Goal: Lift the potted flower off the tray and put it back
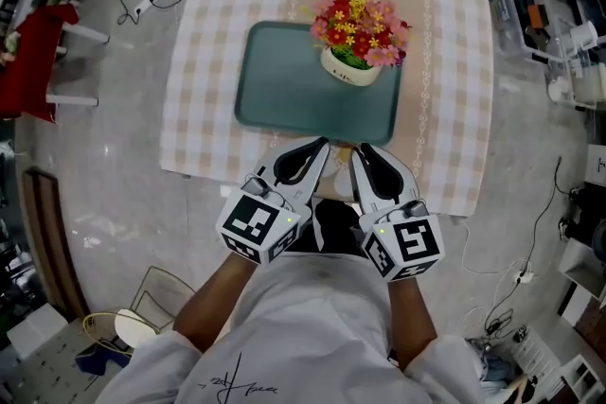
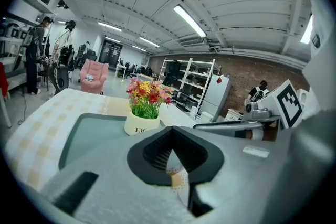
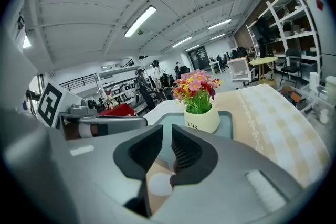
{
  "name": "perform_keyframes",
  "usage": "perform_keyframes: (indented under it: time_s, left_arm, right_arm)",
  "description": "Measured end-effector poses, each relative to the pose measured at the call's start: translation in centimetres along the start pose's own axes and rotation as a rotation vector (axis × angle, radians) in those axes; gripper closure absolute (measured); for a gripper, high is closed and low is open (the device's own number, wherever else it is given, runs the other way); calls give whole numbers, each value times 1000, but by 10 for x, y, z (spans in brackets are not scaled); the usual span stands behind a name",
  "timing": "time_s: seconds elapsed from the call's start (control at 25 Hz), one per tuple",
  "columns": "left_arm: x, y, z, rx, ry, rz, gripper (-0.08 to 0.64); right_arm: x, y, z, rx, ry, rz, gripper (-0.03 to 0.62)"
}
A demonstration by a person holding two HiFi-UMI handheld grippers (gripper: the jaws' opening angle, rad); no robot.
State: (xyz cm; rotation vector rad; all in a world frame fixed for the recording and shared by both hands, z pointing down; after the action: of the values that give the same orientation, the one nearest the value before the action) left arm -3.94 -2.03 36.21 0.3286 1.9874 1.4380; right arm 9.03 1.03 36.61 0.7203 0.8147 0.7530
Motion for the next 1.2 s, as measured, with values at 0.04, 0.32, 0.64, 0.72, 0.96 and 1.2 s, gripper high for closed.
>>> perform_keyframes:
  time_s: [0.04, 0.32, 0.64, 0.72, 0.96, 1.2]
  left_arm:
    - [-3, 0, -3, -4, -2, -1, 561]
    - [-17, -2, -28, -17, 2, -26, 554]
    - [-27, 12, -42, -16, 28, -72, 515]
    - [-27, 16, -43, -13, 35, -90, 506]
    - [-53, 8, -74, -23, 64, -119, 457]
    - [-59, 11, -85, -43, 76, -124, 417]
  right_arm:
    - [-4, 0, 2, -1, 4, -4, 531]
    - [-23, 0, 13, -30, 43, -22, 521]
    - [-33, 8, 26, -44, 99, -26, 508]
    - [-32, 13, 26, -42, 111, -35, 505]
    - [-60, 1, 40, -58, 141, -48, 486]
    - [-66, 7, 43, -48, 173, -56, 458]
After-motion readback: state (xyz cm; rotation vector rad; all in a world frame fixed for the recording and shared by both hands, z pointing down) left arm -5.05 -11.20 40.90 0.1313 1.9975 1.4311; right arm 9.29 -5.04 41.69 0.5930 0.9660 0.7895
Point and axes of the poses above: the fingertips, and each gripper's own axes: x backward along the fingers, z to its right, y out of its underside, the point moved 7 cm from there along x, backward along the fingers, and after that the axes turned 9 degrees about -x, right-handed, at the moved point
